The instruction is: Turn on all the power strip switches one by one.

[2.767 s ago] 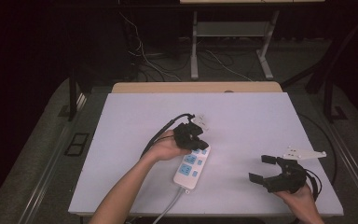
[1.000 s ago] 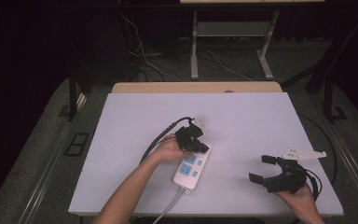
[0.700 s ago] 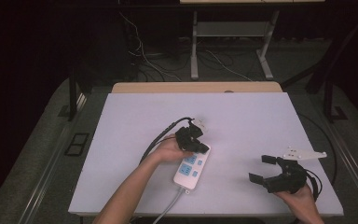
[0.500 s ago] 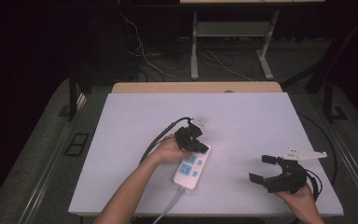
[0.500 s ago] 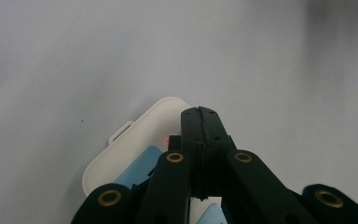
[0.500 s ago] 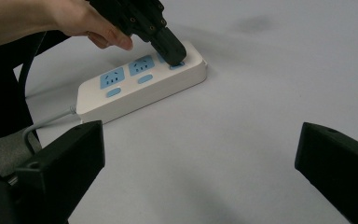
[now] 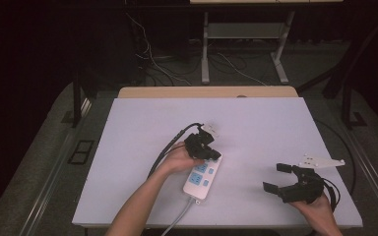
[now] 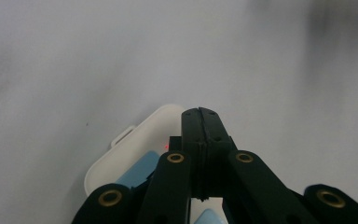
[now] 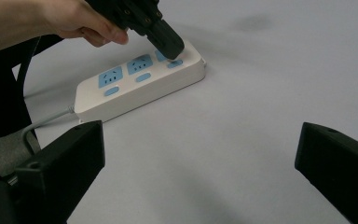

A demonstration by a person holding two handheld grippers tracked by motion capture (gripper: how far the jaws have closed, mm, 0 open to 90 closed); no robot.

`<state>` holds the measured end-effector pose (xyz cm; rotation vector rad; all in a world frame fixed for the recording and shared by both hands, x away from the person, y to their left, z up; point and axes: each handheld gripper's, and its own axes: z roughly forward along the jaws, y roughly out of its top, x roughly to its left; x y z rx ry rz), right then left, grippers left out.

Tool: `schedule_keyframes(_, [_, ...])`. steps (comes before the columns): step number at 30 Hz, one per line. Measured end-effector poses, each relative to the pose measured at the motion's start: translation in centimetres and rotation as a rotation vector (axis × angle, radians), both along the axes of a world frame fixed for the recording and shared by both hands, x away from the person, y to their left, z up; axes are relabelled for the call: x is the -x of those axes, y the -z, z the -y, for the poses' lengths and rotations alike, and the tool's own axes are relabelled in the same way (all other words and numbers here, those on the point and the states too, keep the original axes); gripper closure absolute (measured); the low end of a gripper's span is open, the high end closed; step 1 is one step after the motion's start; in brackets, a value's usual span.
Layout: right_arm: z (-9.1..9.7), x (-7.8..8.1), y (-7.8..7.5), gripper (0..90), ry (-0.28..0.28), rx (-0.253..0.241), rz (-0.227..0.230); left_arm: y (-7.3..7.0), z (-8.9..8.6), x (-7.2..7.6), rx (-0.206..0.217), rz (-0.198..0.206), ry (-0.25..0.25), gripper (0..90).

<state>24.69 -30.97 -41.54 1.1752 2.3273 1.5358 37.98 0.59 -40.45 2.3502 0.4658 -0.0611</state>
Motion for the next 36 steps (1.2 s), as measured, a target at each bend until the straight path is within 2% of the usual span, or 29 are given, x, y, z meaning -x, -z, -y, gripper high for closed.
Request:
schedule_keyframes(3, [0.0, 0.0, 0.0, 1.3, 0.002, -0.001, -0.001, -0.7, -0.2, 0.2, -0.003, 0.021, 0.001, 89.2])
schedule_keyframes(6, [0.0, 0.0, 0.0, 1.3, 0.000, 0.000, 0.001, -1.4, -0.6, 0.4, 0.012, 0.044, -0.017, 88.9])
schedule_keyframes(8, [0.0, 0.0, 0.0, 1.3, 0.001, 0.000, 0.001, -1.8, -0.9, 0.6, 0.016, 0.061, -0.034, 84.2])
schedule_keyframes(12, [0.0, 0.0, 0.0, 1.3, 0.002, -0.001, 0.000, -2.6, -1.7, 0.9, 0.042, 0.057, -0.055, 76.2])
schedule_keyframes(19, [0.0, 0.0, 0.0, 1.3, 0.002, -0.002, 0.000, -3.4, -3.5, 1.2, 0.079, 0.046, -0.112, 44.7])
schedule_keyframes(22, [0.0, 0.0, 0.0, 1.3, 0.002, -0.001, -0.001, -3.6, -4.4, 1.4, 0.088, 0.042, -0.142, 28.9])
schedule_keyframes(24, [-0.1, 0.0, 0.0, 1.3, 0.002, -0.001, -0.001, -3.7, -5.1, 1.5, 0.097, 0.037, -0.146, 14.2])
schedule_keyframes(27, [-0.1, 0.0, 0.0, 1.3, 0.002, -0.002, -0.001, -3.8, -5.9, 2.0, 0.104, 0.030, -0.162, 1.5])
schedule_keyframes(31, [-0.1, 0.0, 0.0, 1.3, 0.002, -0.003, -0.002, -3.8, -6.9, 2.8, 0.120, 0.038, -0.187, 0.0])
schedule_keyframes(36, [-0.2, 0.0, 0.1, 1.3, -0.001, -0.001, -0.008, -3.5, -8.2, 3.7, 0.112, 0.062, -0.216, 0.0])
